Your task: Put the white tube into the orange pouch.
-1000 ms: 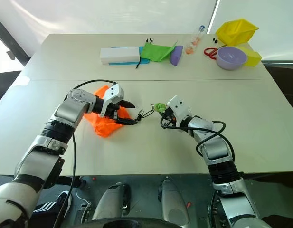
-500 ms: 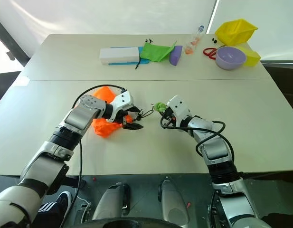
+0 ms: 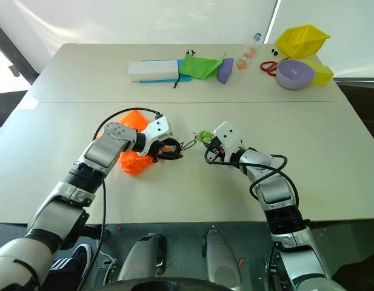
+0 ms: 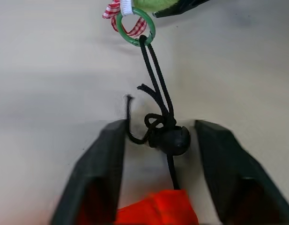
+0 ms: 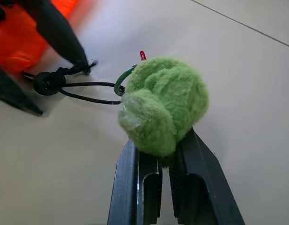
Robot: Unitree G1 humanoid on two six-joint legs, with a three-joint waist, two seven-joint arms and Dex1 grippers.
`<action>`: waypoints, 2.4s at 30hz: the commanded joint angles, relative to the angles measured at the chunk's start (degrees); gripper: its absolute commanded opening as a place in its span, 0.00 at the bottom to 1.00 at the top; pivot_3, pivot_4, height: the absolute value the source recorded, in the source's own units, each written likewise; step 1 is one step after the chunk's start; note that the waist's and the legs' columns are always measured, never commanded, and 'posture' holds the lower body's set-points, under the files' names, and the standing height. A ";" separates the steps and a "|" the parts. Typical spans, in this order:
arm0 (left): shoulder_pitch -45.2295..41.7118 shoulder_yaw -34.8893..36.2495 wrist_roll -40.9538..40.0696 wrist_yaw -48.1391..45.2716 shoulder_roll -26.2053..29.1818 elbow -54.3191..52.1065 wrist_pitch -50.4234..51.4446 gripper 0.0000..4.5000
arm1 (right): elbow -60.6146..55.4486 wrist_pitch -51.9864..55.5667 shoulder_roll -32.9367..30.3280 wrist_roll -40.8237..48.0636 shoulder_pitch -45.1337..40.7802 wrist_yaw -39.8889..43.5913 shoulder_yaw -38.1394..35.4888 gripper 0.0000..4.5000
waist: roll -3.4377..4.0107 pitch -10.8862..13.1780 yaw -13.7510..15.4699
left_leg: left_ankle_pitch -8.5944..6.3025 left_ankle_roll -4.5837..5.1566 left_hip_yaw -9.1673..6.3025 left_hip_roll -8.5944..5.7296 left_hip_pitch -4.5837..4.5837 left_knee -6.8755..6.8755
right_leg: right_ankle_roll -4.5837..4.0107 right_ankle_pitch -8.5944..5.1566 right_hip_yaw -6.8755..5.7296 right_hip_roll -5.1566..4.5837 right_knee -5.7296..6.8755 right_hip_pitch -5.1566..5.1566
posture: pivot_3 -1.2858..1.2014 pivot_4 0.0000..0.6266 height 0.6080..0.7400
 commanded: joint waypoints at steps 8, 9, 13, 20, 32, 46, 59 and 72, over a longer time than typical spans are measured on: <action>0.28 -1.00 0.60 -0.51 0.34 -0.65 -0.96 0.58 | -0.75 -1.18 -0.04 -0.12 -1.68 0.07 -0.55 0.00 | 0.00 0.00 0.00 | 0.00 0.00 0.00 0.00 0.00 0.05 | -0.13 -0.06 0.00 0.00 0.00 0.03 | 0.52 0.24 1.00; 0.30 -0.94 0.54 -0.52 0.36 -0.69 -0.88 0.58 | -0.74 -1.21 -0.06 -0.14 -1.68 0.08 -0.55 0.00 | 0.00 0.00 0.00 | 0.00 0.00 0.00 0.00 0.00 0.05 | -0.13 -0.07 0.00 0.00 0.00 0.03 | 0.52 0.24 1.00; 0.36 -0.97 0.28 -1.17 0.52 -0.86 -1.28 0.39 | -0.73 -1.24 0.03 -0.19 -1.64 0.02 -0.44 0.00 | 0.00 0.00 0.00 | 0.00 0.00 0.00 0.00 0.00 0.05 | -0.12 -0.06 0.00 0.00 0.00 0.02 | 0.52 0.24 1.00; 0.37 -0.95 0.31 -1.60 0.97 -1.05 -1.18 0.29 | -0.65 -0.98 0.02 -0.18 -1.78 -0.06 -0.51 0.00 | 0.00 0.00 -0.05 | 0.00 0.00 0.00 0.00 0.00 0.05 | -0.13 -0.07 0.00 0.00 0.00 0.02 | 0.52 0.24 1.00; 1.03 -0.49 -0.25 -1.01 1.30 -1.88 -0.83 0.17 | -0.54 -1.14 0.07 -0.22 -1.91 0.16 -0.27 0.00 | 0.00 0.00 -0.14 | 0.00 0.00 -0.01 0.01 0.00 0.05 | -0.13 -0.07 0.00 0.00 0.00 0.02 | 0.52 0.24 1.00; 1.49 -0.62 -0.81 -1.45 1.56 -3.19 -0.37 0.17 | -0.80 -1.04 0.05 -0.30 -1.56 0.01 -0.32 0.00 | 0.00 0.00 -0.04 | 0.00 0.00 0.00 0.00 0.00 0.04 | -0.14 -0.08 0.00 0.00 0.00 0.02 | 0.52 0.24 1.00; 1.90 1.22 -3.45 -4.83 6.93 -4.08 2.07 0.17 | 2.38 -2.29 -0.11 -0.93 -3.29 -1.94 -1.53 0.00 | 0.00 0.00 -0.20 | 0.00 0.00 0.00 0.01 0.01 0.04 | -0.14 -0.08 0.00 0.00 0.00 0.02 | 0.52 0.24 1.00; 5.54 1.07 -5.80 -14.39 17.25 -10.48 1.12 0.17 | 7.64 -4.14 -1.28 -3.15 -5.64 -5.42 -3.70 0.00 | 0.01 0.00 -0.25 | 0.00 0.00 0.00 0.02 0.00 -0.01 | -0.16 -0.09 0.00 -0.01 -0.01 -0.02 | 0.52 0.24 1.00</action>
